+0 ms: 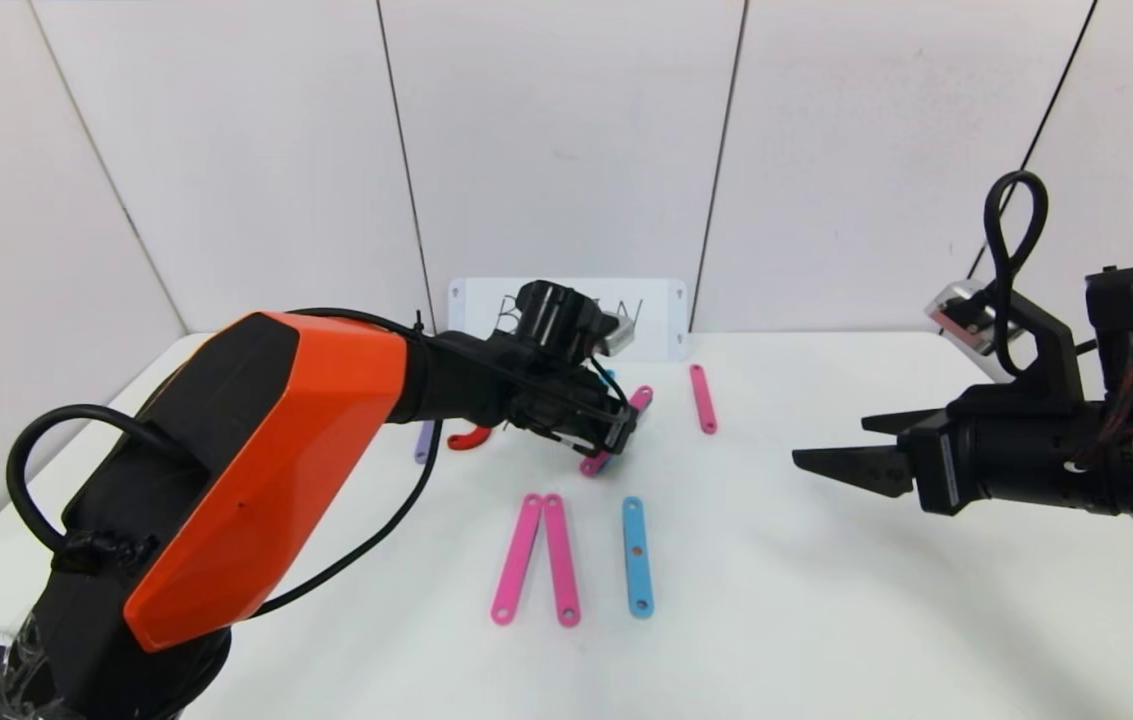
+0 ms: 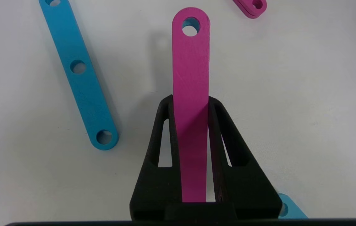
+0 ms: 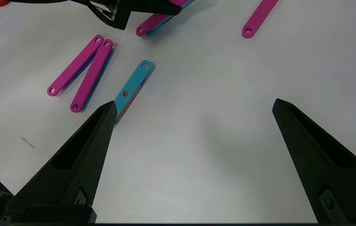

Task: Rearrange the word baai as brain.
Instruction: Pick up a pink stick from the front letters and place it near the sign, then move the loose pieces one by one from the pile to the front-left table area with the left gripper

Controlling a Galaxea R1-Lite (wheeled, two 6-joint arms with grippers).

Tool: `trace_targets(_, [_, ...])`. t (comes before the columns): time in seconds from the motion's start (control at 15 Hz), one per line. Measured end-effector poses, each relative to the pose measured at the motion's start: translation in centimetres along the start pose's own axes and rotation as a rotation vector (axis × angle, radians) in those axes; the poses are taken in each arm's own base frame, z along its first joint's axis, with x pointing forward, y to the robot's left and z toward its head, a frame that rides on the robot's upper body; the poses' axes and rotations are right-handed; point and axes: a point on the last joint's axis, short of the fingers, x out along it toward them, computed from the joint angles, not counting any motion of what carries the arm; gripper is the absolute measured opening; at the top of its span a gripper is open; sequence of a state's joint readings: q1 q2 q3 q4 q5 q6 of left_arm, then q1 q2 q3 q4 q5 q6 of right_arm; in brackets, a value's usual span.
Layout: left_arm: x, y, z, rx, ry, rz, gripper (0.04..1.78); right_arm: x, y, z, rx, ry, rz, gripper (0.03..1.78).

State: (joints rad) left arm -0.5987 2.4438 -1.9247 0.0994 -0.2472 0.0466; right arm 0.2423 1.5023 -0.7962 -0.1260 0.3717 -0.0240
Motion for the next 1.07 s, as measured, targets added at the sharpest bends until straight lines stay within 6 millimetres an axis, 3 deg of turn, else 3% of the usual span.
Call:
trace_targets(0.27, [0.5,-0.2,-0.3,0.004,0.008,-0.006,0.45,0.0,0.0,0.0,0.001,-0.002,-0.001,1.73])
trace_targets(0.4, [0.6,-0.1,-0.4,0.003,0.010,-0.006,0.68,0.0,-0.1,0.0,0.002,-0.002,-0.003,1.73])
trace_targets(0.73, [0.9,-0.3,-0.5,-0.002,0.014,-0.012,1.48,-0.1,-0.2,0.0,0.005,-0.002,-0.006,1.73])
trace_targets(0.87, [0.8,-0.3,-0.4,-0.007,0.008,-0.012,1.66,-0.1,-0.2,0.0,0.005,-0.003,-0.007,1.73])
trace_targets(1.07, [-0.6,-0.4,1.0,-0.023,-0.033,-0.011,1.75,-0.3,-0.2,0.1,0.007,-0.009,-0.007,1.73])
